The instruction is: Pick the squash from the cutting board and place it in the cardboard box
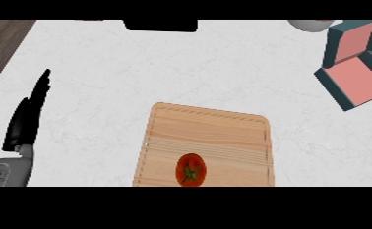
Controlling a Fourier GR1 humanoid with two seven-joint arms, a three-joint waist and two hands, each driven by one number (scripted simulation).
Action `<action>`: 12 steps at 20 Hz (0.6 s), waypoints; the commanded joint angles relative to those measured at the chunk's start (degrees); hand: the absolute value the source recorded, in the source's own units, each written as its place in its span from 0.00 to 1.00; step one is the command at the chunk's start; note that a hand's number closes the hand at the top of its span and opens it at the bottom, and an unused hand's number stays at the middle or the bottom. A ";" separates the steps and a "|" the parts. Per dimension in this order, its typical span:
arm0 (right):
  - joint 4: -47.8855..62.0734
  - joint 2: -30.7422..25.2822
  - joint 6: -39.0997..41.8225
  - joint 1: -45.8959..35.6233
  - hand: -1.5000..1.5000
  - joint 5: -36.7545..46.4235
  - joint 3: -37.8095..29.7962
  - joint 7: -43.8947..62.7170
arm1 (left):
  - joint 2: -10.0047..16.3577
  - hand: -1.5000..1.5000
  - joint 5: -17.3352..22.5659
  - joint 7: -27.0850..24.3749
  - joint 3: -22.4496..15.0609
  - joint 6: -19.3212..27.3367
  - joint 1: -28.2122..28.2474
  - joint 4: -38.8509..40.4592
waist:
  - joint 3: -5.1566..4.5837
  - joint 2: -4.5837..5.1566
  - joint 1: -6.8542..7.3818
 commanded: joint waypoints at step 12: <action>7.08 9.82 -8.87 -7.34 1.00 5.26 3.24 9.74 | 0.12 0.50 -0.54 -0.33 -0.16 -1.84 -1.10 -0.84 | 0.19 1.29 2.87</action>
